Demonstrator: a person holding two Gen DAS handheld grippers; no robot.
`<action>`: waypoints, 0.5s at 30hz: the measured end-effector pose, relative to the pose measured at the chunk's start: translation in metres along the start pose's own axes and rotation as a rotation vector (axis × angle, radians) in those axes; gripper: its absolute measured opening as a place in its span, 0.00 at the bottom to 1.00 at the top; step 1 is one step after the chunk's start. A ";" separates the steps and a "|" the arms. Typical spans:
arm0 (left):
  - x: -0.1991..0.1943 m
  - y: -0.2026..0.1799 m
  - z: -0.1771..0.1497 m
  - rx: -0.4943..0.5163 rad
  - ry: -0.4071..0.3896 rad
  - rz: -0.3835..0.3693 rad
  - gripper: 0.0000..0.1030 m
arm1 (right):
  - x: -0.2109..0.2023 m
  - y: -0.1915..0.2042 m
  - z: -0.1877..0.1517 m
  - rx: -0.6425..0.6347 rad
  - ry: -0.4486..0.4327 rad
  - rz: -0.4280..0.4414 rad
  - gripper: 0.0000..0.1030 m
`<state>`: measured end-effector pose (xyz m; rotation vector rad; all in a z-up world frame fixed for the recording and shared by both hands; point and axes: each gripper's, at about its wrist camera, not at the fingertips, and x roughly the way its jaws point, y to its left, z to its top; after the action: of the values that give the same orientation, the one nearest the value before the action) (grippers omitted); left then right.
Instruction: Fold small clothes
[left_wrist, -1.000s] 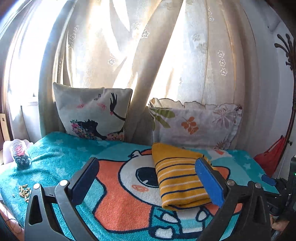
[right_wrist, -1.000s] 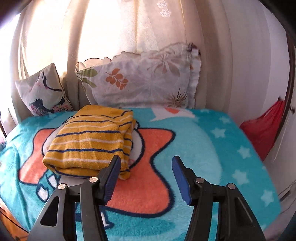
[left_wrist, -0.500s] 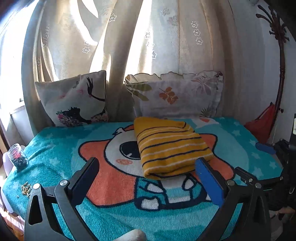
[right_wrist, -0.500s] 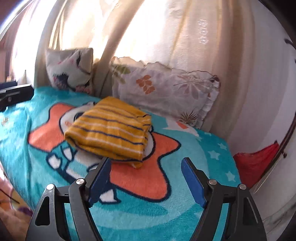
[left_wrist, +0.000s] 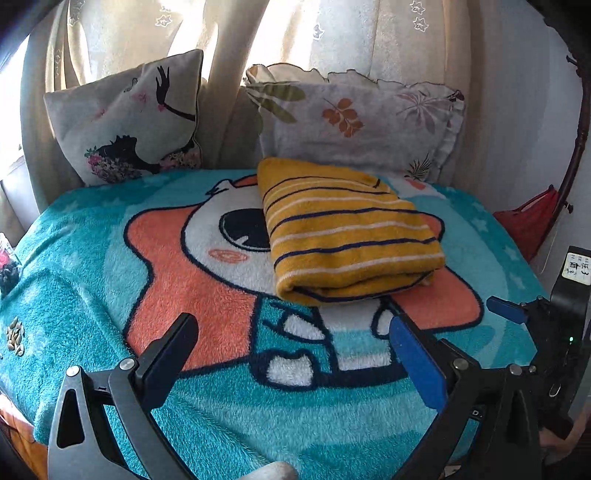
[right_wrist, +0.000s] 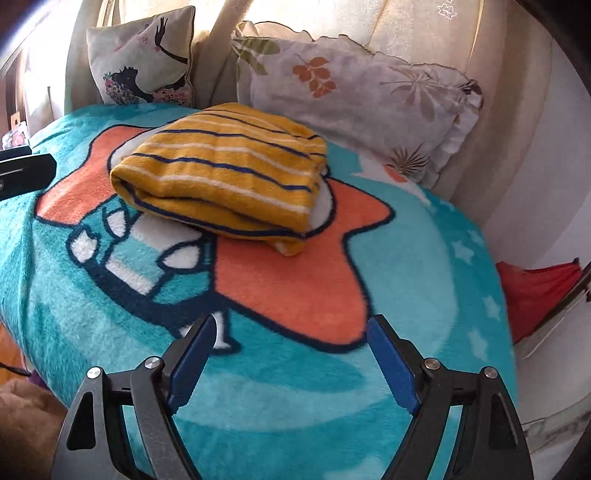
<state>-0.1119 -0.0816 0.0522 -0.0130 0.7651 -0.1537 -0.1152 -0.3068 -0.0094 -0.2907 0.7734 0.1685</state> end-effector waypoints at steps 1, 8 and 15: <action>0.006 0.002 -0.001 -0.005 0.015 0.003 1.00 | 0.004 0.007 0.002 0.010 -0.015 -0.002 0.85; 0.039 0.008 -0.004 -0.017 0.086 -0.017 1.00 | 0.023 0.010 0.020 0.136 -0.075 0.042 0.85; 0.070 0.012 -0.008 -0.029 0.157 -0.049 1.00 | 0.038 -0.009 0.021 0.265 -0.090 0.086 0.85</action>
<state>-0.0662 -0.0797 -0.0025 -0.0471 0.9246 -0.1916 -0.0723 -0.3072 -0.0201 0.0014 0.7103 0.1565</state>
